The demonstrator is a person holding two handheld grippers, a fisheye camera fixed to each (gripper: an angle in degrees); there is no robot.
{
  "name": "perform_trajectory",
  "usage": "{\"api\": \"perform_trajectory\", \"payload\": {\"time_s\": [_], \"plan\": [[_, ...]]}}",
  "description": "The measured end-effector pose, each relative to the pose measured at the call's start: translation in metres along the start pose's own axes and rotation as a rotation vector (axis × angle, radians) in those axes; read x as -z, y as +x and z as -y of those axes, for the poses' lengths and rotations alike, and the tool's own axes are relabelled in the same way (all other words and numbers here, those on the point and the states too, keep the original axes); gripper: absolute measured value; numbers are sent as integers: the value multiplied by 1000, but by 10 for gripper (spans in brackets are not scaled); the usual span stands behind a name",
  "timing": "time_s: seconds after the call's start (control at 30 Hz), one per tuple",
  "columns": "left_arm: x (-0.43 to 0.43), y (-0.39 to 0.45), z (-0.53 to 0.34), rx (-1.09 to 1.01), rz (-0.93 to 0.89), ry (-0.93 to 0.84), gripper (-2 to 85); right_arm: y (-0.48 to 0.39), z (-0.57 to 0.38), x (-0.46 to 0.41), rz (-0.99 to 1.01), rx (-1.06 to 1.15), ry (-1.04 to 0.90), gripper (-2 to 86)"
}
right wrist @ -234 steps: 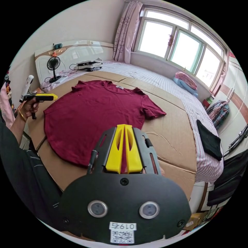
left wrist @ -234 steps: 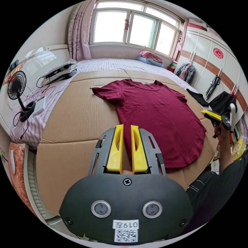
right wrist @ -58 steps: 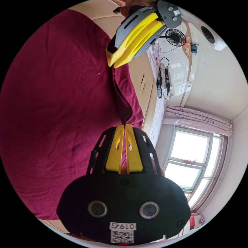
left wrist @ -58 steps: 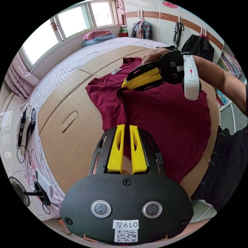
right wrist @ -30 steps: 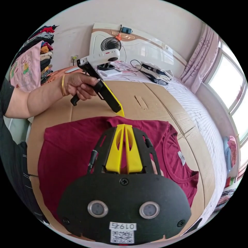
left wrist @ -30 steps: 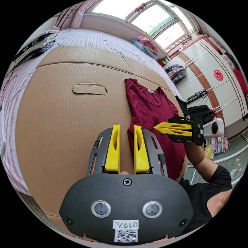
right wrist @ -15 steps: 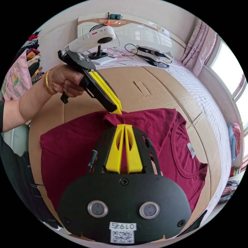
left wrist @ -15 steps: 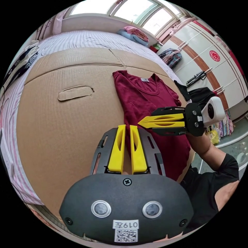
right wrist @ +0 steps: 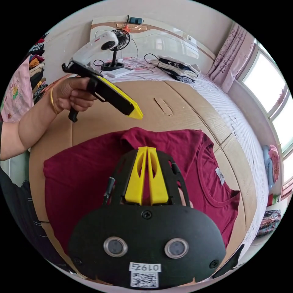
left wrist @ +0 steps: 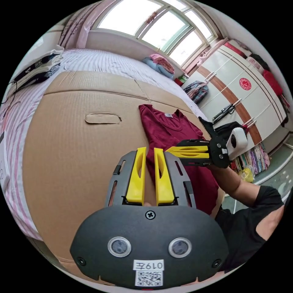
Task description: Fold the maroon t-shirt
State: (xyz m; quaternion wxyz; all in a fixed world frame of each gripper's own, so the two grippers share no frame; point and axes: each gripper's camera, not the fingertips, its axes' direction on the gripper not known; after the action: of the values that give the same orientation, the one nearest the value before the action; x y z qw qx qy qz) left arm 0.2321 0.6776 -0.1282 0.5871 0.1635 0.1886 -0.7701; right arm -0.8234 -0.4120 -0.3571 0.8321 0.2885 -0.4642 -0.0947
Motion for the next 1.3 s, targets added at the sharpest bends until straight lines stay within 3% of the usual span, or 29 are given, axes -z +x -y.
{"api": "perform_trajectory", "payload": {"time_s": [0.13, 0.4, 0.6, 0.87, 1.3], "plan": [[22, 41, -23, -230, 133, 40, 28, -29, -8, 23, -8, 111, 143, 60], [13, 112, -44, -489, 212, -63, 80, -96, -5, -16, -165, 303, 89, 84], [13, 135, -46, -541, 257, -105, 87, -99, -6, -45, -155, 298, 32, 66], [5, 171, -42, -603, 359, -152, 84, -91, -15, -61, -131, 151, 122, -2], [0, 194, -22, -541, 311, -168, 60, -106, -25, -92, -118, 119, 176, -3]]}}
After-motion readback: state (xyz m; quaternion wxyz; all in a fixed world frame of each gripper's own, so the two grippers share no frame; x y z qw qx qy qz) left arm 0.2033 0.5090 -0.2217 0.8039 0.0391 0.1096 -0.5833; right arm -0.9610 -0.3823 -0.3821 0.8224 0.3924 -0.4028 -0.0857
